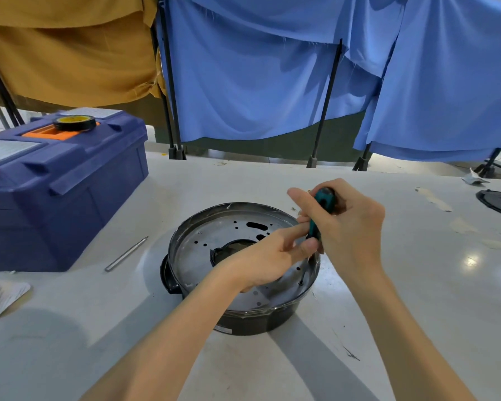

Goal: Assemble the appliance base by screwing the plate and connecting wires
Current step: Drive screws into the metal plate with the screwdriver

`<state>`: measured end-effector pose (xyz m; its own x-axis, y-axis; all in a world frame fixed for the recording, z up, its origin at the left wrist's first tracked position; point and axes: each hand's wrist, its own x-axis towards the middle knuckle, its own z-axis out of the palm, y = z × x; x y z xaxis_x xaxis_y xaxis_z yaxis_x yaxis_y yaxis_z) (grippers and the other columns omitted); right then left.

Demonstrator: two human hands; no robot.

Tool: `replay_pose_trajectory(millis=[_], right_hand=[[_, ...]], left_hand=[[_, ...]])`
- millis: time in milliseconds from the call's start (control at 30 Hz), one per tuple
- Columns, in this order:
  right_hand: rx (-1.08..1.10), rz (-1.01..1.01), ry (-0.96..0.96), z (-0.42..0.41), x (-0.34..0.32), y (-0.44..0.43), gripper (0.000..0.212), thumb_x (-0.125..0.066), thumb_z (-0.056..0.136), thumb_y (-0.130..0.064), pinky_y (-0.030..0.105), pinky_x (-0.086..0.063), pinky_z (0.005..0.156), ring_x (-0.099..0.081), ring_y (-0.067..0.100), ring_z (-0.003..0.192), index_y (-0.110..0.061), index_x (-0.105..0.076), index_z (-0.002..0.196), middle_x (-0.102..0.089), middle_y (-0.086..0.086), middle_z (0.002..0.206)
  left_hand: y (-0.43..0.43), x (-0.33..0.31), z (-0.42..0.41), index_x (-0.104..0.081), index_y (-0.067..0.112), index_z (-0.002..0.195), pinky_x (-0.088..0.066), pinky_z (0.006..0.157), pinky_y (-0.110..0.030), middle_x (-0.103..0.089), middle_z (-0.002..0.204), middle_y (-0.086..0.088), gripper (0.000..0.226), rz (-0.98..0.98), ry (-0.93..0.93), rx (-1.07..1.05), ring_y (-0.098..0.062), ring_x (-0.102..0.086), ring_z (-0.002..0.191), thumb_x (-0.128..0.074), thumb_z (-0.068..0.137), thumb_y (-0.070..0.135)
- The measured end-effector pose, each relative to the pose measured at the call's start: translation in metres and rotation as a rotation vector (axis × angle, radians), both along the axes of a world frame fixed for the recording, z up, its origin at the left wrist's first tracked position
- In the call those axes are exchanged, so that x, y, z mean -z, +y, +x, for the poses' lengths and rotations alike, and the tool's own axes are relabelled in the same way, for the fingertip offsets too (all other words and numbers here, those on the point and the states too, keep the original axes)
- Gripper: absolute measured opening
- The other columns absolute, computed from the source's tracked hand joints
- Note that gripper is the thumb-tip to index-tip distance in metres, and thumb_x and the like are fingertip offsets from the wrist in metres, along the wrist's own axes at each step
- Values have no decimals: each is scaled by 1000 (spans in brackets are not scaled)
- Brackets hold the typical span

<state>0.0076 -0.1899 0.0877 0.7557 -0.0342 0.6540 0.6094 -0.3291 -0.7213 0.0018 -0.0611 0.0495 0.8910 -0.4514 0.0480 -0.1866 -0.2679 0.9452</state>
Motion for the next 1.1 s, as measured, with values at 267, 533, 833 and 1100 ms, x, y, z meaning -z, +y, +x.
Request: replay_pose_trajectory(millis=[267,533,833,1100], right_hand=[[-187,46,58,3,-5,-17,18,-72,84,-29,30,-61,65,-75,14,71,-11,-72,89,-74,-1,74],[-231,48,151,2,-8,-11,26,-67,84,-40,36,-61,69,-74,16,79,-17,-72,95,-76,-1,85],[188,-40,-102,3,2,-12,30,-74,81,-36,38,-56,63,-62,18,58,-6,-70,78,-65,4,65],[-366,-18,175,3,-3,-28,31,-58,94,-22,20,-57,77,-72,11,94,-21,-62,125,-73,-6,108]], left_hand=[[-1,-1,1,-47,32,129,-35,113,-46,-60,129,-17,31,32,-13,18,-21,-54,125,-41,100,43],[0,-4,-1,-52,45,121,-36,102,-17,-64,117,17,27,7,20,-5,4,-52,120,-34,105,32],[-3,0,3,-32,37,146,-31,112,-34,-54,135,2,45,41,-62,34,-13,-48,128,-36,101,43],[-1,5,4,-49,32,131,-35,112,-45,-59,120,-18,34,-1,-32,3,-25,-56,116,-32,103,43]])
